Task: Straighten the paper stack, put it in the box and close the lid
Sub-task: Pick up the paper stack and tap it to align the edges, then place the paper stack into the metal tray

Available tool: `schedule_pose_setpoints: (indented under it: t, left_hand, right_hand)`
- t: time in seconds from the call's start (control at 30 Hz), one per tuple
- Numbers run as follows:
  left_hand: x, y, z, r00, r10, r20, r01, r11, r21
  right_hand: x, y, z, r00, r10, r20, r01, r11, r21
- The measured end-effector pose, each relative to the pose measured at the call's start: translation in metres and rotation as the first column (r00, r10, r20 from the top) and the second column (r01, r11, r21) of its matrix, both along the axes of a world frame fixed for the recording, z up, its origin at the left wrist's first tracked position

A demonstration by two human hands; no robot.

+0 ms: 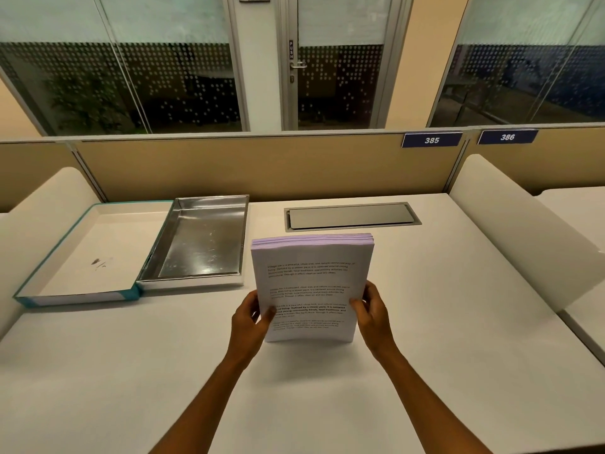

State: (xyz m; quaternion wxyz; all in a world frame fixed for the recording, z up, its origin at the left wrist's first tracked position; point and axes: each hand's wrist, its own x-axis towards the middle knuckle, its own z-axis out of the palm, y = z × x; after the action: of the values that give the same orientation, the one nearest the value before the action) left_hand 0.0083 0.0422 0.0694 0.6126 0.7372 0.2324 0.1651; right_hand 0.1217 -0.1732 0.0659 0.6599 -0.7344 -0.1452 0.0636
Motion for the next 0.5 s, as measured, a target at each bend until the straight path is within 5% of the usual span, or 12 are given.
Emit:
schedule_pose_setpoints:
  t: [0.5]
  left_hand:
    - [0.022, -0.001, -0.001, 0.989, 0.143, -0.023, -0.14, 0.985, 0.103]
  right_hand:
    - [0.038, -0.004, -0.016, 0.992, 0.125, 0.019, -0.115, 0.957, -0.267]
